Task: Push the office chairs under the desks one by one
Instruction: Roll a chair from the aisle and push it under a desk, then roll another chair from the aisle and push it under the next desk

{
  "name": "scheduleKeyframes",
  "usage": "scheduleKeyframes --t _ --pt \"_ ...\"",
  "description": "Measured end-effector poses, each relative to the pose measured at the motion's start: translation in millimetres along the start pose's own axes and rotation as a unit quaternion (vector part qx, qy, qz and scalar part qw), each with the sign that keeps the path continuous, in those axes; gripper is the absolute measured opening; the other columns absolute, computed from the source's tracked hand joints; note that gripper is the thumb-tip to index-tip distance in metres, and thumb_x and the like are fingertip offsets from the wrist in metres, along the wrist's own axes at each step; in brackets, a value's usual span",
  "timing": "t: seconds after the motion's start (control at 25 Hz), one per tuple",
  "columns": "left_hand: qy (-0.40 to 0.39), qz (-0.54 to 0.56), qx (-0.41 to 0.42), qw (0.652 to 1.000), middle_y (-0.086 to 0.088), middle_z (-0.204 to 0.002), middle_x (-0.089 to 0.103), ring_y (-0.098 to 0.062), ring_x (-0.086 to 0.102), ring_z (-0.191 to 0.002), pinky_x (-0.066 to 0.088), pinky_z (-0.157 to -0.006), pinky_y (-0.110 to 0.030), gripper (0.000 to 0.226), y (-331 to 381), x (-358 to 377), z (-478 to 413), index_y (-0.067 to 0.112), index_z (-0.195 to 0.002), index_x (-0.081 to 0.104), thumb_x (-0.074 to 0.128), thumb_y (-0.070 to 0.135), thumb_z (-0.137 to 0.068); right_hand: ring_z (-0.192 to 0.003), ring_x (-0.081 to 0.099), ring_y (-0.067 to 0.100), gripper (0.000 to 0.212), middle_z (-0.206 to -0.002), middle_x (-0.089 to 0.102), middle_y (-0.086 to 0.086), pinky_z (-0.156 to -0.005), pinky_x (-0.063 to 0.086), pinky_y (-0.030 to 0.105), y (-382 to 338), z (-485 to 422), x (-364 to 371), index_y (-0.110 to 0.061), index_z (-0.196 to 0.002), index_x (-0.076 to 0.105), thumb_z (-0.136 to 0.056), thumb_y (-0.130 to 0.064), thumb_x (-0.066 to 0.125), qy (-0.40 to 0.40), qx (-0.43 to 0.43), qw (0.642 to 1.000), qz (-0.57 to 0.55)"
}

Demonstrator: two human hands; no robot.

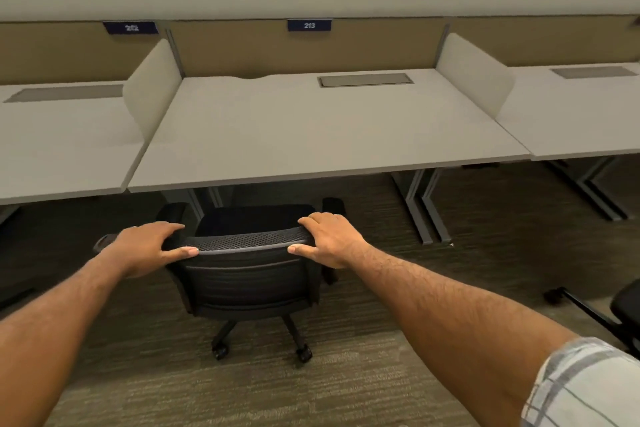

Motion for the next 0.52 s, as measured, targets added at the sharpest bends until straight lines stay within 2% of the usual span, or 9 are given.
scheduleKeyframes --t 0.12,0.24,0.36,0.52 --pt "0.046 -0.018 0.073 0.996 -0.002 -0.157 0.044 -0.022 0.041 -0.144 0.03 -0.117 -0.051 0.119 69 -11 -24 0.024 -0.154 0.037 0.021 0.101 -0.066 -0.149 0.028 0.027 0.087 -0.163 0.032 0.008 -0.123 0.02 0.049 38 38 -17 -0.018 -0.158 0.029 -0.094 -0.076 0.037 0.038 0.043 0.998 0.02" --pt "0.095 -0.032 0.148 0.984 -0.002 -0.158 0.041 -0.023 0.038 -0.145 0.028 -0.119 -0.053 0.122 153 -24 -46 0.026 -0.155 0.034 0.011 0.103 -0.064 -0.155 0.013 0.027 0.089 -0.169 0.016 0.009 -0.126 0.008 0.05 80 83 -34 -0.021 -0.161 0.02 -0.093 -0.077 0.037 0.062 0.09 0.993 0.037" --pt "0.131 -0.056 0.211 0.967 -0.004 -0.161 0.033 -0.025 0.028 -0.149 0.018 -0.122 -0.055 0.123 248 -28 -49 0.025 -0.157 0.029 0.01 0.103 -0.063 -0.156 0.004 0.029 0.094 -0.171 0.007 0.008 -0.125 0.002 0.052 128 139 -45 -0.024 -0.162 0.014 -0.09 -0.081 0.036 0.078 0.153 0.985 0.034" --pt "0.128 -0.099 0.27 0.949 -0.006 -0.168 0.017 -0.025 0.012 -0.155 0.007 -0.123 -0.057 0.131 368 -20 -32 0.026 -0.16 0.016 0.003 0.106 -0.058 -0.157 -0.002 0.029 0.101 -0.171 0.0 0.007 -0.125 -0.001 0.055 199 232 -53 -0.027 -0.163 0.007 -0.086 -0.086 0.033 0.08 0.246 0.965 0.032"
Point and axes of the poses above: each hand's wrist, its own z-axis away from the middle knuckle, its own x-axis out of the palm, y = z × x, the point moved 5 cm from there along -z, towards the middle knuckle
